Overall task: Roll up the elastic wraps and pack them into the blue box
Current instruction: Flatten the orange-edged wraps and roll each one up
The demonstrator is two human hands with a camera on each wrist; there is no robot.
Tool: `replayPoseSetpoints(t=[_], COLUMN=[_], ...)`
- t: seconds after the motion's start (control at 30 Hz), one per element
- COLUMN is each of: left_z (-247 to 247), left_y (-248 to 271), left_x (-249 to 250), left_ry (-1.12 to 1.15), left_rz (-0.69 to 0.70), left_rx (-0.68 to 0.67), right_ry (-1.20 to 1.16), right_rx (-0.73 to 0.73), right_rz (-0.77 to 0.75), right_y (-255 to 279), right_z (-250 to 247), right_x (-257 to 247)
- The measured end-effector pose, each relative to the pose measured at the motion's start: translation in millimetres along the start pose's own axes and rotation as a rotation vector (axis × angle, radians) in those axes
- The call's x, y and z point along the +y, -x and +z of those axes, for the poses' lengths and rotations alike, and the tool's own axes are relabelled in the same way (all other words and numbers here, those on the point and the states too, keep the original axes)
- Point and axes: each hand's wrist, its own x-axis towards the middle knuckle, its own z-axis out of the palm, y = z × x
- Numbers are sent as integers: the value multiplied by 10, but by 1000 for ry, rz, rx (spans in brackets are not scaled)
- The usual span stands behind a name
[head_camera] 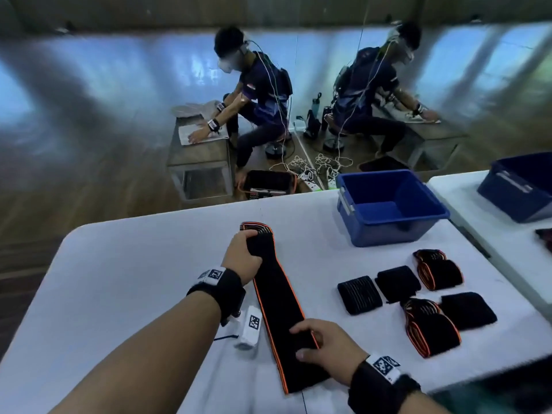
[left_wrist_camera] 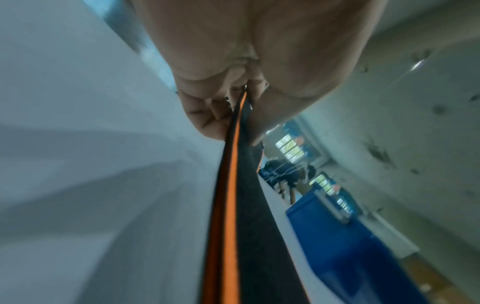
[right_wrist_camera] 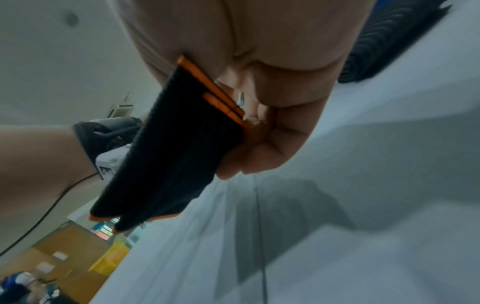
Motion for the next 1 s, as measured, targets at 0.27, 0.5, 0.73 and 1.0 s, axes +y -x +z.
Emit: replayPoseSetpoints(t=[0.27,0.5,0.73,1.0], left_z=[223,213,0,-64], left_y=[-138,-184,243,1551], left_x=[-584,-629,-576,-745], left_ry=[-359,-667,-576,-500], left_rz=[-41,47,35,188], left_rx=[-201,-215,-152,-284], right_ry=[201,430,384,480], right_rx=[56,48,41,-163], right_rz=[110,84,31,2], right_y=[101,64,2,3], right_z=[189,292,177,-88], right_x=[243,235,203,244])
